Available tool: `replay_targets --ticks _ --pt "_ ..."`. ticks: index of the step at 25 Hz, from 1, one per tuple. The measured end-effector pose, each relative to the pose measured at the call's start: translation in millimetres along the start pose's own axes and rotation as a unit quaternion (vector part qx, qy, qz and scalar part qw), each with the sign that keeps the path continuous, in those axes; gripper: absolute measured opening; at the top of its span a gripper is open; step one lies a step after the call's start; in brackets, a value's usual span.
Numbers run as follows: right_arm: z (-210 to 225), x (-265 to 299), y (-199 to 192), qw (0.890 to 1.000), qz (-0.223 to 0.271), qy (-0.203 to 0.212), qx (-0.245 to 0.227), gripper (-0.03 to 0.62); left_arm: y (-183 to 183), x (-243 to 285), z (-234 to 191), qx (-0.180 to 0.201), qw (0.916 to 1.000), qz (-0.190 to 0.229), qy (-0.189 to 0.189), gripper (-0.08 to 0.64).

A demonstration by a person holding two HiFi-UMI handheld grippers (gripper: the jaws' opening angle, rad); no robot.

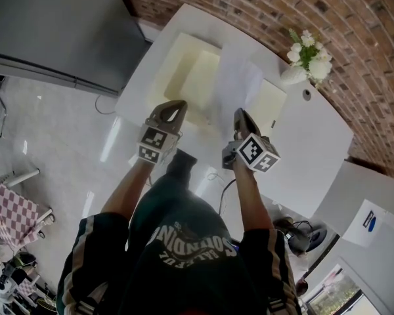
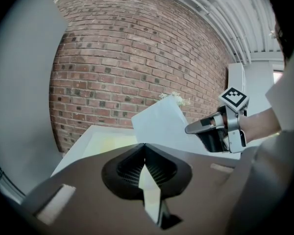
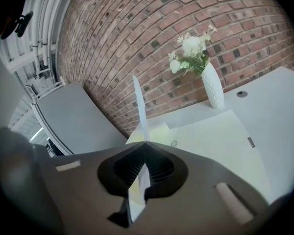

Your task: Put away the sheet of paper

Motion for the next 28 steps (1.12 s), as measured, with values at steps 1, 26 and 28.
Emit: replay_targets --ticks 1,26,28 --pt "2.7 2.6 -2.5 1.000 -0.004 -0.001 0.009 0.002 0.0 0.3 -0.5 0.000 1.0000 0.000 0.001 0.011" --pt "81.1 13.9 -56.0 0.985 -0.094 -0.046 0.139 0.002 -12.1 7.7 -9.8 -0.014 0.9998 -0.016 0.005 0.011" --pt "85.9 17.0 -57.5 0.984 -0.102 -0.046 0.139 0.002 -13.2 8.0 -10.8 -0.016 0.9997 -0.018 0.005 0.011"
Point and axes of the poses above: the fingertips, and each gripper's own axes: x forward along the fingers, z to its right, y out of its top, the point moved 8 cm from there along -x, backward along the fingers, and after that the axes turned 10 degrees about -x, right-handed, at the moved point
